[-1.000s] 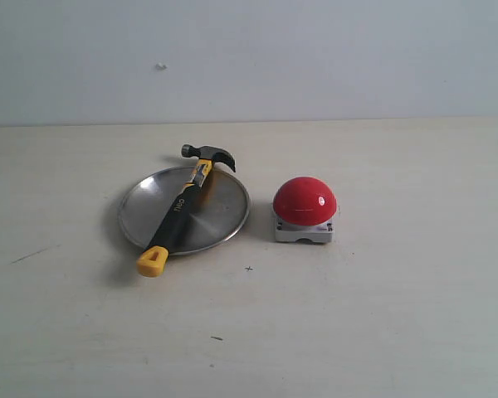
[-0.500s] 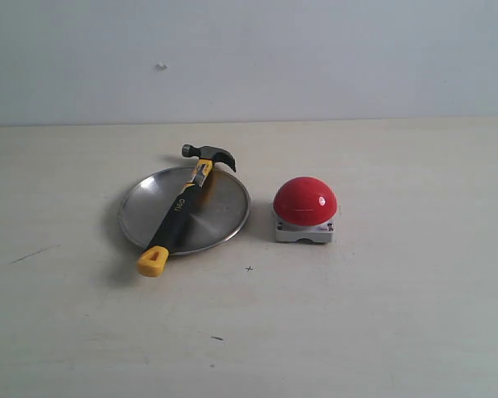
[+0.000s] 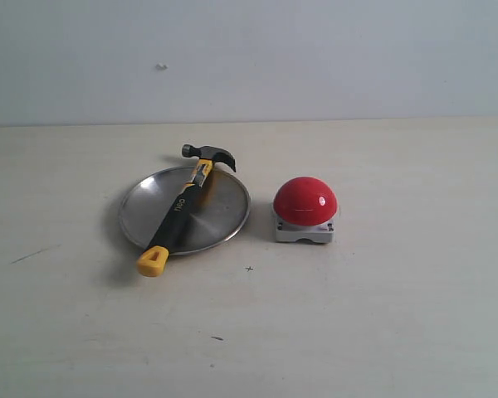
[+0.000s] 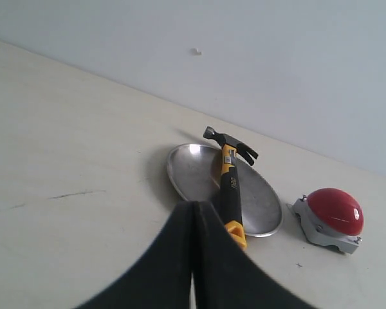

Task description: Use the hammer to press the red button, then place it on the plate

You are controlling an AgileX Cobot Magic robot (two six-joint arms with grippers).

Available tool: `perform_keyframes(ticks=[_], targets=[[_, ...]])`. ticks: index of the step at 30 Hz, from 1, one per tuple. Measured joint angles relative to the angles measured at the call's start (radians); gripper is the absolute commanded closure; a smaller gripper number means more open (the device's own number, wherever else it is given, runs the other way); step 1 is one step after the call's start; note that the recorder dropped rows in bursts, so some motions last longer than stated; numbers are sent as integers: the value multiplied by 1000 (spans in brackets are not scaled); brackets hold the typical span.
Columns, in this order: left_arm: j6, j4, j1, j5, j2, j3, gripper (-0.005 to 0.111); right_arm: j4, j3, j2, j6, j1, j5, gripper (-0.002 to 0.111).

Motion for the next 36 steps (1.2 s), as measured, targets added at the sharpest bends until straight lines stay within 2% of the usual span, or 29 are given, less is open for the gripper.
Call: perform_keyframes(ticks=[7, 13, 20, 26, 36], targets=[[0, 0, 0, 0, 0, 0, 107, 12, 0, 0, -15, -34, -4, 108], [0, 0, 0, 0, 0, 0, 107, 194, 0, 0, -238, -34, -4, 108], [0, 0, 0, 0, 0, 0, 107, 220, 0, 0, -455, -34, 15, 108], [0, 0, 0, 0, 0, 0, 107, 224, 0, 0, -461, -34, 86, 108], [2, 0, 0, 0, 0, 0, 107, 225, 0, 0, -461, -34, 90, 108]])
